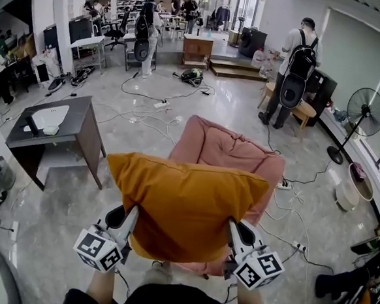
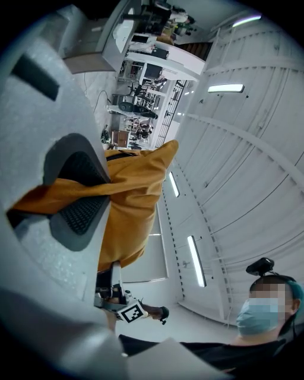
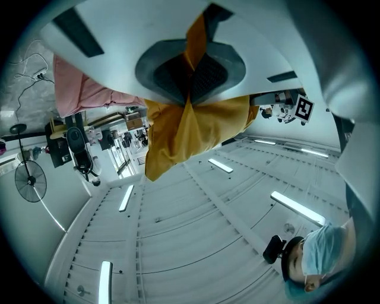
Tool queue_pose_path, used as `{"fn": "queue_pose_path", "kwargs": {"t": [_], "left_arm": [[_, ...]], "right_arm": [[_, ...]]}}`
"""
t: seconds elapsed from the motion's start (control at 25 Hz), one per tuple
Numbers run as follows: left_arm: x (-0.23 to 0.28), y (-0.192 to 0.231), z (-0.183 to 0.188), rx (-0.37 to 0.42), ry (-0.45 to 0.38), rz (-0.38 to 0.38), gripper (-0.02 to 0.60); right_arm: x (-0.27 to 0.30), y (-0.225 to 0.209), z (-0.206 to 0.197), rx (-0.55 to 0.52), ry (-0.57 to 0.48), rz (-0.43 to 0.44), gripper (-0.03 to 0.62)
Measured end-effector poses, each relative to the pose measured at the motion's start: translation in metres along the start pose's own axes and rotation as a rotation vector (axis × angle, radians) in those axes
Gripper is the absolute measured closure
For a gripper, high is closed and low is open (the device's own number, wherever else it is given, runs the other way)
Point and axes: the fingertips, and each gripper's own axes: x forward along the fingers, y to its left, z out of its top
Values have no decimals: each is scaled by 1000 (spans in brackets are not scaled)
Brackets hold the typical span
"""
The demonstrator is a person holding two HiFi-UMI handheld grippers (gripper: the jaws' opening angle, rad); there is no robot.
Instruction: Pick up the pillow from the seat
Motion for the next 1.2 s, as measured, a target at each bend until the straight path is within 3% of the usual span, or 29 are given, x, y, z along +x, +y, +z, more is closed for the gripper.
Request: {"fn": "queue_pose_path", "kwargs": {"t": [0.48, 1.2], "left_arm": [[-23, 5, 0, 5, -11, 53, 520], [-9, 4, -4, -7, 6, 52, 522]], "right_arm": [[3, 15, -7, -1, 10, 39, 583], [8, 3, -7, -3, 16, 20, 583]]}}
